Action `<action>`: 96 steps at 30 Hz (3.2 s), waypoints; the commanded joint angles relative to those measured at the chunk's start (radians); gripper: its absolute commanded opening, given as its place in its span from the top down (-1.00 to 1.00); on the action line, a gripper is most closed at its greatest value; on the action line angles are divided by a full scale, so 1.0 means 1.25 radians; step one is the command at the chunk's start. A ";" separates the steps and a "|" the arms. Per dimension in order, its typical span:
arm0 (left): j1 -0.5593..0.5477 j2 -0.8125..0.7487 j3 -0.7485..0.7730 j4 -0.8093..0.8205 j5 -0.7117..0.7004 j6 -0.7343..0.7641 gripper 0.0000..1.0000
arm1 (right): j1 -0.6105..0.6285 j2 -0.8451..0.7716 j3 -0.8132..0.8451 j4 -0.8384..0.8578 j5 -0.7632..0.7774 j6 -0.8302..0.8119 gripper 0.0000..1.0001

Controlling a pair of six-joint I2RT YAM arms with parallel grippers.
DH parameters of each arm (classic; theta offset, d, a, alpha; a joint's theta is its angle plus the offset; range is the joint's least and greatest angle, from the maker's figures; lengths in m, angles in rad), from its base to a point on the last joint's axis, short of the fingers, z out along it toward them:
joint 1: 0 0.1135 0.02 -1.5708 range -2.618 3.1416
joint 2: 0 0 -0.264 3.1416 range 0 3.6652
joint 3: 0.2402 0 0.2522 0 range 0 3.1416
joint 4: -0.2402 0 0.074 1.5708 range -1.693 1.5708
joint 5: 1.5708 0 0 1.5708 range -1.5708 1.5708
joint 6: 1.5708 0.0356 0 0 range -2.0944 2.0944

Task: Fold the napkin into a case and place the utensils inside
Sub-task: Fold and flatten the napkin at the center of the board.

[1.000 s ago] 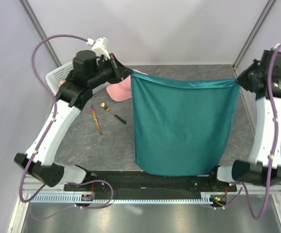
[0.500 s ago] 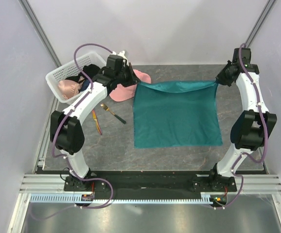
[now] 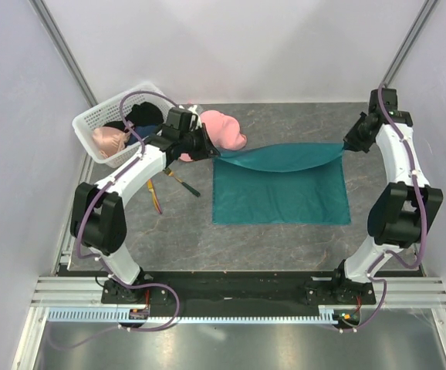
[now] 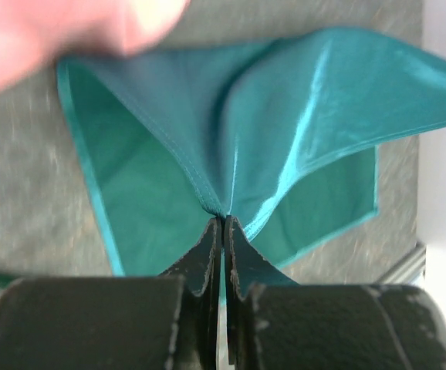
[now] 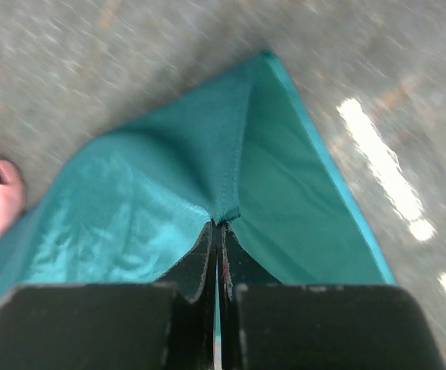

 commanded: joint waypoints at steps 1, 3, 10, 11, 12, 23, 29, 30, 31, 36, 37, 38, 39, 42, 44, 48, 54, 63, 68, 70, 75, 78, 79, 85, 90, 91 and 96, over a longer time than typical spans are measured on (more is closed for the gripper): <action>0.001 -0.100 -0.092 -0.014 0.060 -0.009 0.96 | -0.013 -0.101 -0.069 -0.088 0.058 -0.037 1.00; 0.000 -0.134 -0.128 -0.025 0.065 -0.008 0.96 | -0.016 -0.125 -0.133 -0.098 0.067 -0.045 1.00; -0.018 -0.160 -0.238 -0.057 0.093 -0.032 0.96 | -0.019 -0.184 -0.298 -0.087 0.081 -0.063 1.00; -0.021 -0.155 -0.247 -0.059 0.098 -0.037 0.96 | -0.019 -0.186 -0.327 -0.082 0.081 -0.064 1.00; -0.029 -0.144 -0.263 -0.060 0.104 -0.042 0.96 | -0.019 -0.188 -0.341 -0.076 0.081 -0.062 1.00; -0.066 -0.064 -0.288 -0.061 0.092 -0.039 0.96 | -0.022 -0.152 -0.417 -0.013 0.090 -0.064 1.00; -0.069 -0.053 -0.284 -0.072 0.097 -0.030 0.96 | -0.023 -0.141 -0.414 -0.011 0.101 -0.071 1.00; -0.070 -0.054 -0.285 -0.075 0.090 -0.026 0.96 | -0.023 -0.141 -0.412 -0.009 0.103 -0.073 1.00; -0.070 -0.053 -0.286 -0.076 0.087 -0.025 0.96 | -0.023 -0.140 -0.412 -0.011 0.105 -0.073 1.00; -0.069 -0.046 -0.294 -0.088 0.092 -0.017 0.96 | -0.024 -0.130 -0.415 -0.007 0.110 -0.074 1.00; -0.070 -0.046 -0.300 -0.089 0.095 -0.017 0.96 | -0.024 -0.127 -0.414 -0.006 0.111 -0.075 1.00; -0.070 -0.044 -0.301 -0.089 0.095 -0.017 0.96 | -0.024 -0.125 -0.414 -0.006 0.112 -0.074 1.00; -0.070 -0.046 -0.305 -0.091 0.101 -0.016 0.96 | -0.024 -0.124 -0.414 -0.006 0.112 -0.075 1.00; -0.069 -0.044 -0.311 -0.097 0.108 -0.012 0.96 | -0.023 -0.119 -0.415 -0.002 0.116 -0.074 1.00; -0.070 -0.041 -0.315 -0.100 0.106 -0.010 0.96 | -0.023 -0.114 -0.418 0.000 0.113 -0.072 1.00; -0.070 -0.017 -0.315 -0.105 0.115 -0.009 0.96 | -0.024 -0.104 -0.418 0.010 0.105 -0.066 1.00; -0.070 0.007 -0.315 -0.105 0.116 -0.006 0.96 | -0.023 -0.093 -0.425 0.019 0.109 -0.071 1.00; -0.076 0.027 -0.318 -0.107 0.122 -0.003 0.96 | -0.023 -0.075 -0.441 0.032 0.119 -0.069 1.00; -0.082 0.035 -0.316 -0.109 0.121 -0.003 0.96 | -0.023 -0.087 -0.443 0.007 0.130 -0.064 1.00; -0.083 0.040 -0.315 -0.108 0.122 -0.003 0.96 | -0.023 -0.102 -0.453 0.004 0.136 -0.066 1.00; -0.085 0.049 -0.308 -0.109 0.119 -0.003 0.96 | -0.024 -0.113 -0.465 0.002 0.159 -0.073 0.95; -0.085 0.050 -0.305 -0.114 0.108 0.001 0.96 | -0.024 -0.102 -0.465 0.015 0.157 -0.080 0.94; -0.085 0.051 -0.304 -0.116 0.106 0.003 0.96 | -0.024 -0.099 -0.465 0.020 0.156 -0.079 0.94; -0.086 0.057 -0.288 -0.127 0.097 0.008 0.96 | -0.023 -0.088 -0.443 0.020 0.160 -0.078 0.92; -0.085 0.044 -0.284 -0.147 0.070 0.017 0.95 | -0.023 -0.102 -0.441 -0.002 0.187 -0.083 0.64; -0.085 0.042 -0.281 -0.152 0.061 0.022 0.95 | -0.024 -0.104 -0.441 -0.012 0.197 -0.083 0.51; -0.085 -0.001 -0.262 -0.190 0.055 0.033 0.38 | -0.024 -0.144 -0.415 -0.045 0.208 -0.098 -0.04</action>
